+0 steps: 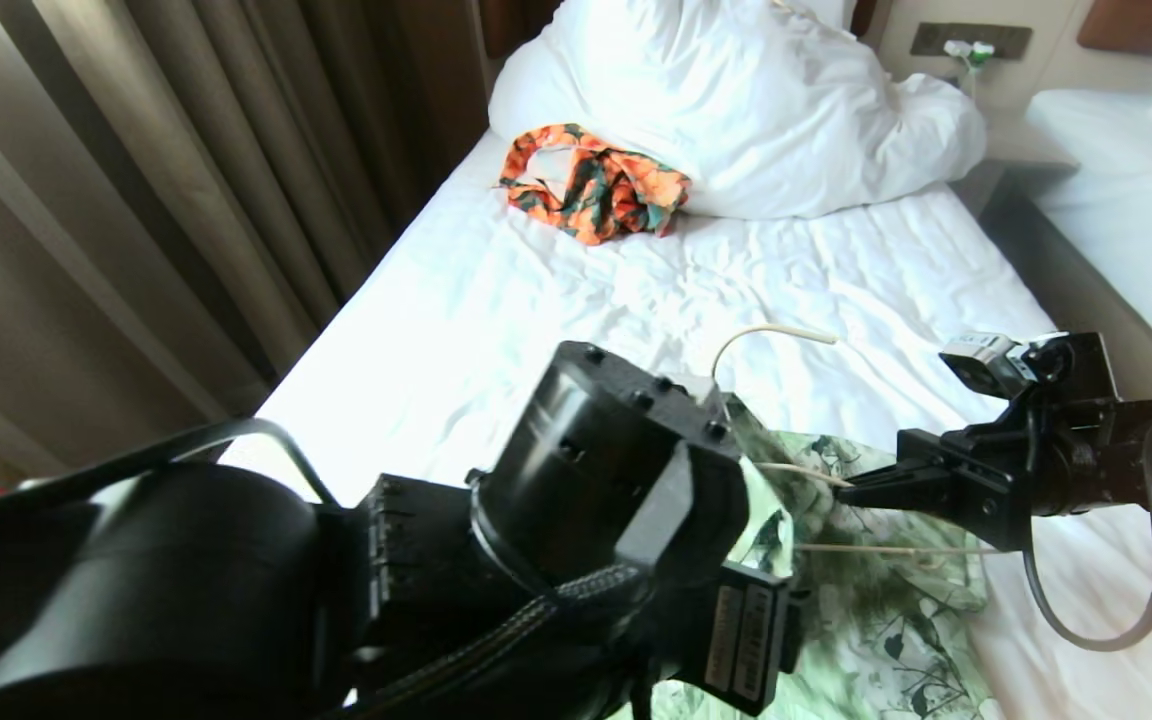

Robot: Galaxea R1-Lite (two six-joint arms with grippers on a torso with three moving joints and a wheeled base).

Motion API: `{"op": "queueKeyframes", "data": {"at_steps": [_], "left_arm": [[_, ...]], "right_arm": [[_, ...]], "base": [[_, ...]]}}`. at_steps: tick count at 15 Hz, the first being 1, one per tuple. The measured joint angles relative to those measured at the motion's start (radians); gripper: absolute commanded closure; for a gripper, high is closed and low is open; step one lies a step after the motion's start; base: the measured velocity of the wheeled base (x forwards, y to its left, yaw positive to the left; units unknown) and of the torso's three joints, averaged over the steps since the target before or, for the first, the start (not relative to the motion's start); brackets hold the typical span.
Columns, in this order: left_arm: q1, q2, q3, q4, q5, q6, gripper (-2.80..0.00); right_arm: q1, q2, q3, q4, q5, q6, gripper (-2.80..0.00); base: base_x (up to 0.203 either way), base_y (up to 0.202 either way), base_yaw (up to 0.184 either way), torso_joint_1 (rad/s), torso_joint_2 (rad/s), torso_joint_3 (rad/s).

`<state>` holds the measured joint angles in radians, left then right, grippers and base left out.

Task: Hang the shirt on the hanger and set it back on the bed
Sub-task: Hook one side of the shirt onto the hanger, then hook the other side of the shirt onto the hanger

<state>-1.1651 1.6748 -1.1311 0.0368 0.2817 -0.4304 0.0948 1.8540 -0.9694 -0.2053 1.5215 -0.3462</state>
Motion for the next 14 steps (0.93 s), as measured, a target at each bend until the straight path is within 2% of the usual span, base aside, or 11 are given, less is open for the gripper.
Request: {"op": "queueKeyframes", "data": {"at_steps": [7, 9, 14], "left_arm": [[0.028, -0.222, 0.2, 0.001, 0.003, 0.002, 0.0], [0.074, -0.272, 0.237, 0.006, 0.003, 0.012, 0.0], [0.187, -0.398, 0.337, 0.003, -0.002, 0.084, 0.0]], "right_arm": [[0.023, 0.008, 0.014, -0.001, 0.0, 0.0, 0.0], [0.036, 0.007, 0.014, -0.002, 0.0, 0.0, 0.0], [0.087, -0.013, -0.001, -0.003, 0.0, 0.002, 0.0]], "base": [[0.0, 0.0, 0.0, 0.0, 0.0, 0.0], [0.0, 0.0, 0.0, 0.0, 0.0, 0.0], [0.0, 0.0, 0.0, 0.0, 0.0, 0.0]]}}
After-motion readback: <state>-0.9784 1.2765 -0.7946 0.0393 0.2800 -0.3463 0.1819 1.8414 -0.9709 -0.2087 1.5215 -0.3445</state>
